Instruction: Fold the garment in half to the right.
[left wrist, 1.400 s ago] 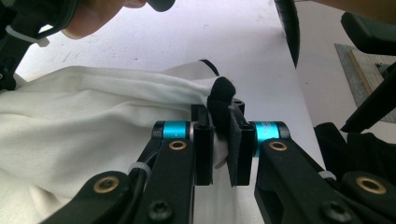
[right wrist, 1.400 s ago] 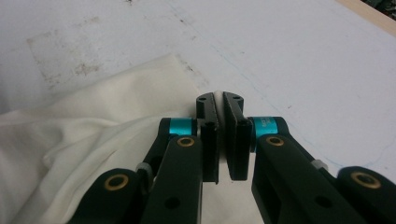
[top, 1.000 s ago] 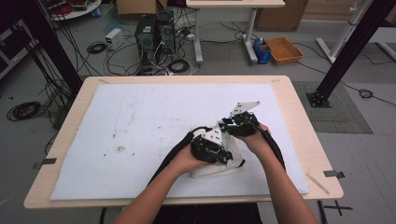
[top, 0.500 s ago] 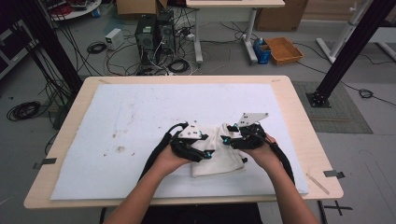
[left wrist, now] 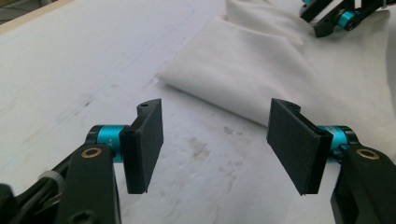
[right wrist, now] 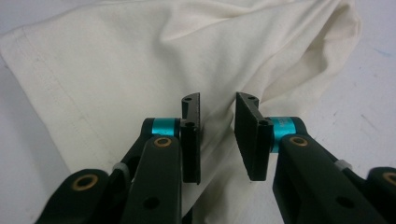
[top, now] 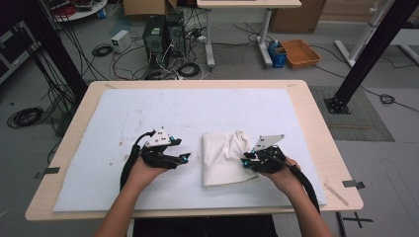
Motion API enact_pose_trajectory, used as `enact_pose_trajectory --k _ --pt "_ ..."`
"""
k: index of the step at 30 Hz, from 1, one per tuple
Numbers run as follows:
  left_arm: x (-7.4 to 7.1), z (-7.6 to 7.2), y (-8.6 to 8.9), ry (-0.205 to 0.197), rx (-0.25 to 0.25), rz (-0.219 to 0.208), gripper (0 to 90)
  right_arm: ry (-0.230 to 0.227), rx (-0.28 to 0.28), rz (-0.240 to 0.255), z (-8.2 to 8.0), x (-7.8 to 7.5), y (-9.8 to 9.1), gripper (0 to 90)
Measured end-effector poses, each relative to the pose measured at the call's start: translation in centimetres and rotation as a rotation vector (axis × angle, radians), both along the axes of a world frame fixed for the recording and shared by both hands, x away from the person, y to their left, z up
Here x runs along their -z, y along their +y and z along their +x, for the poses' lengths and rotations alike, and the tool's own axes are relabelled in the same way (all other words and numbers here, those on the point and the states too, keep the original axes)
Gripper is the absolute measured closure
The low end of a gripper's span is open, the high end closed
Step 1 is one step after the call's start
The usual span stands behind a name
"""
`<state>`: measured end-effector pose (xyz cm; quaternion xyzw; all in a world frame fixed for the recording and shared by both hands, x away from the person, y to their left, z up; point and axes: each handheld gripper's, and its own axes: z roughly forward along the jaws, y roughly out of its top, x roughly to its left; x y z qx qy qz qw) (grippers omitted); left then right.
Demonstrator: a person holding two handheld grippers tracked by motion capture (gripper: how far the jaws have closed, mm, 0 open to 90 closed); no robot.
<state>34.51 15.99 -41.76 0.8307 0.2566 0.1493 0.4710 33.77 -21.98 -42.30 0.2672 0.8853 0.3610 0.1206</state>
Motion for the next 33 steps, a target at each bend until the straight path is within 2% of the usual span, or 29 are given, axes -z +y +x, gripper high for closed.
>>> enact_pose_trajectory --k 4,12,16,21,27,31,33 --pt "0.4 0.1 1.0 0.008 -0.024 0.022 35.9 0.012 0.004 0.019 0.3 0.5 -0.3 77.8" --pt "1.0 0.3 2.4 0.031 -0.068 0.025 34.7 0.04 -0.003 0.053 0.2 1.0 -0.5 88.6" --pt "1.1 0.4 2.8 0.037 -0.082 0.024 34.6 0.022 0.007 0.074 -0.2 0.5 -0.9 89.1" --pt "1.1 0.5 3.0 0.041 -0.078 0.025 34.6 0.004 0.043 0.099 -0.7 -0.2 -2.4 89.2" --pt "1.2 0.6 2.9 0.04 -0.079 0.022 34.6 0.011 0.082 0.059 -1.2 0.3 -3.7 89.2" --pt "1.2 0.6 3.0 0.043 -0.09 0.027 34.6 0.028 0.097 0.03 -1.0 0.8 -3.7 88.4" --pt "1.2 0.7 3.1 0.041 -0.095 0.035 34.5 0.02 0.105 0.026 -1.0 0.8 -3.5 78.0"
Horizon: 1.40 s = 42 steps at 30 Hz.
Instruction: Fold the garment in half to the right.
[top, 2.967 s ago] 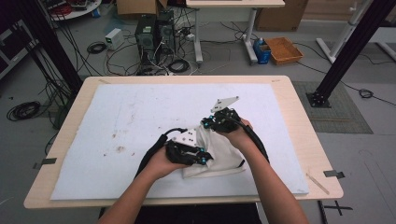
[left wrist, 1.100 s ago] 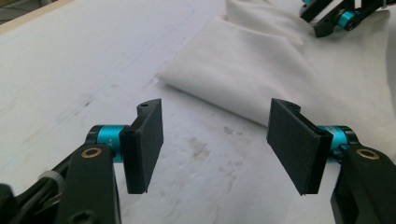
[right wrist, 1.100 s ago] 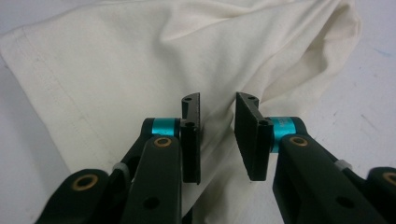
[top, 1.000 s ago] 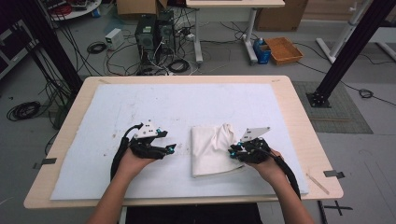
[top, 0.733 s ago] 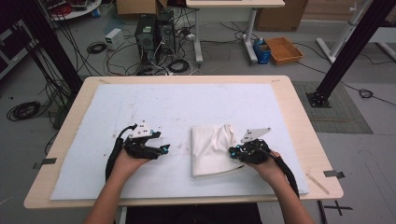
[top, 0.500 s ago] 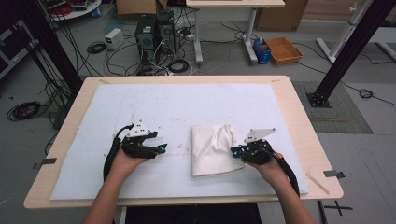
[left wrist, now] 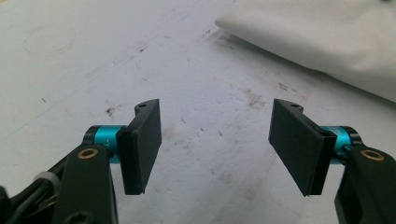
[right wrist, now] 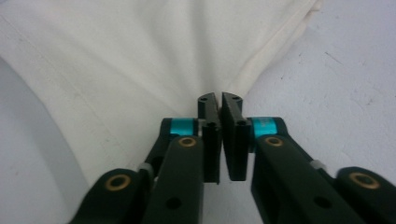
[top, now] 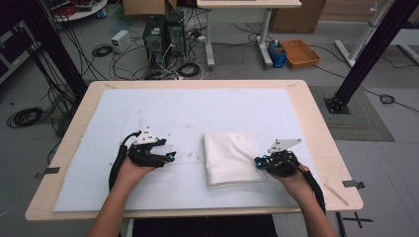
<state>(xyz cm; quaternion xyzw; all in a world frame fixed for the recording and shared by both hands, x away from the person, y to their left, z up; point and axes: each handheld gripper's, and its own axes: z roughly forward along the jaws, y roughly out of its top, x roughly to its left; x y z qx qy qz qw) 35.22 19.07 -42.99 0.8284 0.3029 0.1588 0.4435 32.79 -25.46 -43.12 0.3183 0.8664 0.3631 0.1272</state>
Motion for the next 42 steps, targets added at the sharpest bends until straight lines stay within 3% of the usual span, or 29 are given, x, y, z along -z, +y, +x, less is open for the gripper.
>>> enact_pose_trajectory --k 4,9,12,16,18,20,22,24,32,37,40,42 --pt "0.0 0.2 0.5 0.003 -0.018 -0.003 33.7 -0.061 0.015 0.045 0.3 -1.0 0.0 60.0" --pt "-0.1 0.1 1.1 -0.004 -0.042 -0.008 32.8 -0.119 0.041 0.087 2.0 -2.1 0.9 51.3" --pt "-0.2 0.1 1.5 -0.002 -0.054 -0.01 32.6 -0.124 0.053 0.108 4.0 -2.2 1.4 50.8" --pt "0.0 0.3 1.9 0.003 -0.061 -0.009 32.5 -0.079 0.086 0.113 7.0 -1.8 1.8 50.8" --pt "0.1 0.3 1.9 0.01 -0.067 -0.008 32.1 -0.057 0.081 0.148 8.1 -1.4 1.9 53.5" --pt "0.1 0.4 2.1 0.012 -0.068 -0.002 32.0 -0.025 0.075 0.176 8.7 -0.9 1.9 63.3" --pt "0.1 0.3 2.1 0.01 -0.068 0.004 32.1 0.002 0.059 0.15 9.0 -0.4 2.0 78.9" --pt "0.1 0.3 2.1 0.006 -0.067 0.006 32.0 -0.012 0.054 0.127 8.9 -0.2 2.1 86.2" --pt "0.1 0.2 2.0 0.005 -0.066 0.015 32.0 -0.059 0.081 0.131 8.4 -0.7 1.3 87.2" --pt "0.1 0.2 2.1 0.01 -0.071 0.016 32.0 -0.046 0.099 0.128 8.5 -0.3 0.8 87.2" --pt "0.2 0.2 2.0 0.012 -0.07 0.017 32.0 -0.034 0.126 0.101 8.6 0.2 0.6 87.0" --pt "0.2 0.3 2.0 0.013 -0.068 0.019 32.0 -0.045 0.133 0.092 8.4 0.0 0.7 79.7"
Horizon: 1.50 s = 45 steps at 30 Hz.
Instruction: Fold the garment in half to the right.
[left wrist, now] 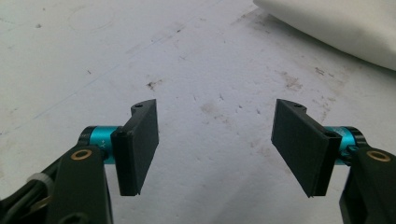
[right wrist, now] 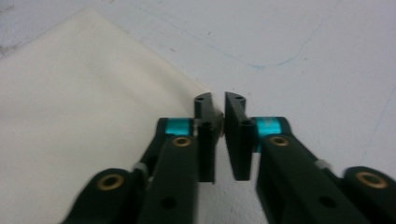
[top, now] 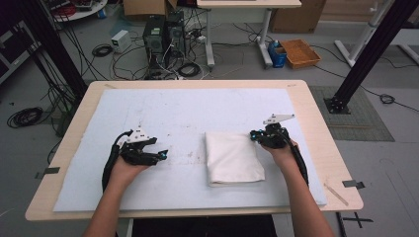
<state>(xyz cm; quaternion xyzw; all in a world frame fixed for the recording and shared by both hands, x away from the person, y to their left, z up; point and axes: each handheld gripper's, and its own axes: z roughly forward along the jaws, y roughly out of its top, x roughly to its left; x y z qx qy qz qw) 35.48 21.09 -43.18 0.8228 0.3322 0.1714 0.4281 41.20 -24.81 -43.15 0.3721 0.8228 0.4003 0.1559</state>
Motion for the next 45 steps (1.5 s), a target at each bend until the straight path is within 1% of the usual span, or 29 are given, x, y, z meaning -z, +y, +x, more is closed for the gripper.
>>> enact_pose_trajectory --k 1,3,4,5,7,9,10,12,14,16,18,24,25,27,29,32,33,36,38,39,41,43,45 --pt "0.0 0.0 0.0 0.001 0.001 0.002 32.0 -0.008 0.003 0.004 -0.2 -0.2 0.1 74.2" --pt "0.0 0.1 0.1 0.002 -0.003 0.001 32.1 -0.033 0.005 0.018 -0.8 -0.9 0.4 58.3" --pt "0.0 0.1 0.2 0.003 -0.005 -0.001 32.0 -0.046 0.004 0.029 -1.3 -1.3 0.7 52.4" --pt "0.0 0.1 0.3 0.002 -0.005 -0.002 32.0 -0.065 -0.01 0.041 -1.9 -1.8 1.1 48.7" --pt "0.0 0.1 0.4 0.001 -0.012 -0.006 32.0 -0.106 -0.056 0.049 -3.3 -2.5 2.2 45.1" --pt "0.0 0.1 0.5 0.001 -0.018 -0.009 32.1 -0.143 -0.104 0.019 -4.8 -2.8 3.8 43.6" --pt "-0.1 0.1 0.6 0.001 -0.021 -0.006 32.0 -0.15 -0.137 0.012 -5.4 -2.8 4.5 43.5" --pt "-0.1 0.1 0.7 0.0 -0.028 -0.011 32.0 -0.144 -0.189 0.011 -6.3 -2.5 5.8 43.5" --pt "-0.1 0.1 0.8 0.001 -0.031 -0.014 32.0 -0.13 -0.228 0.001 -6.9 -2.2 7.0 42.5" --pt "0.0 0.2 0.9 0.001 -0.033 -0.017 32.0 -0.111 -0.25 -0.004 -7.3 -1.9 8.1 42.0" --pt "0.0 0.2 0.9 0.003 -0.034 -0.017 32.0 -0.107 -0.267 -0.012 -7.6 -1.7 9.0 41.9" --pt "0.0 0.3 1.0 0.007 -0.034 -0.021 32.0 -0.07 -0.286 -0.034 -8.0 -0.7 10.5 41.4" --pt "0.0 0.3 1.0 0.006 -0.036 -0.021 32.0 -0.064 -0.29 -0.044 -8.0 -0.4 10.7 41.2" --pt "0.0 0.3 1.0 0.007 -0.033 -0.021 32.0 -0.064 -0.293 -0.086 -8.2 0.0 11.1 40.9" --pt "0.0 0.3 1.0 0.008 -0.032 -0.016 32.0 -0.068 -0.297 -0.118 -8.3 0.3 11.6 41.0" --pt "0.1 0.3 0.9 0.008 -0.025 -0.013 32.0 -0.064 -0.295 -0.137 -8.5 0.8 12.0 41.1" --pt "0.1 0.3 0.9 0.009 -0.027 -0.012 32.0 -0.069 -0.293 -0.135 -8.6 0.8 12.1 41.3" --pt "0.2 0.4 0.7 0.011 -0.023 -0.007 32.0 -0.063 -0.288 -0.133 -8.6 0.8 12.1 41.2" --pt "0.2 0.4 0.7 0.011 -0.02 -0.007 32.0 -0.054 -0.293 -0.119 -8.5 0.7 11.9 38.7" --pt "0.2 0.4 0.7 0.009 -0.024 -0.011 32.0 -0.039 -0.294 -0.107 -8.5 0.6 11.8 36.9" --pt "0.1 0.4 0.8 0.008 -0.025 -0.017 32.0 -0.028 -0.299 -0.071 -8.3 0.3 11.4 33.3" --pt "0.1 0.4 1.0 0.008 -0.029 -0.027 31.9 -0.028 -0.302 -0.038 -8.1 -0.3 10.9 30.8" --pt "0.1 0.4 1.1 0.006 -0.031 -0.035 31.5 -0.042 -0.293 -0.01 -7.9 -0.9 10.2 29.3"
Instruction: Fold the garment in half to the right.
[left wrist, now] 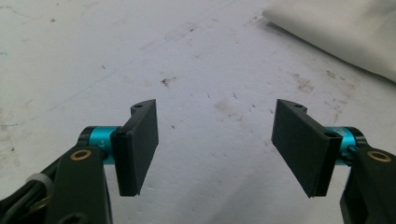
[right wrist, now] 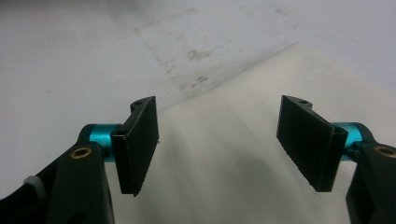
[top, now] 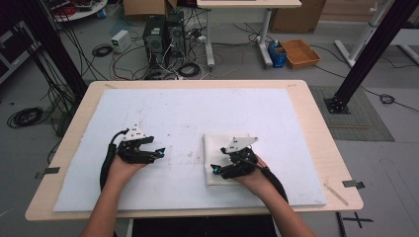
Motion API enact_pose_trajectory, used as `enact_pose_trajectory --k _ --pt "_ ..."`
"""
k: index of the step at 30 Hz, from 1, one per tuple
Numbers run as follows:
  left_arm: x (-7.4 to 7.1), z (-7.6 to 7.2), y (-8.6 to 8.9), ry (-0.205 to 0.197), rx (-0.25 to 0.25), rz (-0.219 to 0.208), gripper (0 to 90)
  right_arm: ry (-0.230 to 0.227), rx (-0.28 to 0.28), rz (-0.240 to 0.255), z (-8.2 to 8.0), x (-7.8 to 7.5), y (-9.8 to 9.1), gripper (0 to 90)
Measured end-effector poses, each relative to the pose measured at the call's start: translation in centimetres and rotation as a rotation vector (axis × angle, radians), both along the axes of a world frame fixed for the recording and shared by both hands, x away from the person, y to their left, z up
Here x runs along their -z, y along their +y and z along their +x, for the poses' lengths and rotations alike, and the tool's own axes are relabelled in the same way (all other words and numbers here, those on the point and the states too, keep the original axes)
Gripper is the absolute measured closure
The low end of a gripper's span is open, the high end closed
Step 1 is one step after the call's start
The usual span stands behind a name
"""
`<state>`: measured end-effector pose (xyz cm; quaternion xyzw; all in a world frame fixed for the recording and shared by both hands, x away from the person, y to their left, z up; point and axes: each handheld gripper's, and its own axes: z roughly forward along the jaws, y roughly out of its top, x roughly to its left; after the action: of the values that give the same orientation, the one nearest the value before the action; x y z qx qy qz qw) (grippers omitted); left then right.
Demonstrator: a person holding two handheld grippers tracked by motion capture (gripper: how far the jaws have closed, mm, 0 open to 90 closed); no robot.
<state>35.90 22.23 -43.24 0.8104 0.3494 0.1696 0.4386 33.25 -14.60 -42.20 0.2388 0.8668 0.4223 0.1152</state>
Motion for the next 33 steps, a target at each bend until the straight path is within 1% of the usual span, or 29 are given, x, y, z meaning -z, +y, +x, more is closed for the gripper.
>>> enact_pose_trajectory --k 2,5,7,9,12,13,14,17,23,26,28,30,33 --pt "0.0 0.0 0.1 -0.004 -0.002 -0.011 31.5 -0.016 0.021 0.03 0.3 -0.7 -0.9 27.5" --pt "-0.1 0.1 0.4 -0.003 -0.005 -0.027 31.4 -0.021 0.055 0.081 1.0 -1.5 -2.6 25.5" --pt "-0.2 0.2 0.5 0.002 -0.002 -0.023 30.8 -0.031 0.087 0.103 1.5 -1.8 -3.8 23.1" --pt "-0.5 0.2 0.6 -0.001 0.004 -0.015 30.2 -0.034 0.116 0.114 1.9 -2.0 -5.0 22.3" --pt "-0.7 0.2 0.7 -0.005 0.017 -0.017 29.9 -0.038 0.151 0.126 2.6 -2.0 -6.7 21.9" --pt "-0.7 0.2 0.7 -0.004 0.017 -0.025 29.6 -0.037 0.163 0.132 2.7 -2.0 -7.2 21.9" --pt "-0.8 0.3 0.7 -0.005 0.023 -0.02 29.3 -0.034 0.173 0.136 2.9 -1.9 -7.7 21.8" --pt "-0.9 0.3 0.6 -0.007 0.033 -0.041 28.2 -0.034 0.205 0.15 3.4 -1.7 -9.0 21.5" --pt "-0.8 0.2 0.4 0.001 0.07 -0.06 24.4 -0.02 0.245 0.17 4.1 -1.4 -10.5 21.1" --pt "-0.9 0.1 0.4 -0.001 0.078 -0.083 23.2 -0.015 0.254 0.166 4.5 -1.1 -10.9 20.8" --pt "-0.9 0.1 0.6 -0.001 0.091 -0.113 21.7 -0.008 0.257 0.154 4.6 -0.8 -11.0 20.5" --pt "-1.0 0.1 0.7 -0.002 0.099 -0.134 20.8 -0.005 0.261 0.152 4.7 -0.6 -11.0 20.5" --pt "-0.9 0.1 0.7 0.001 0.117 -0.15 19.8 -0.001 0.262 0.146 4.7 -0.4 -11.2 20.5"
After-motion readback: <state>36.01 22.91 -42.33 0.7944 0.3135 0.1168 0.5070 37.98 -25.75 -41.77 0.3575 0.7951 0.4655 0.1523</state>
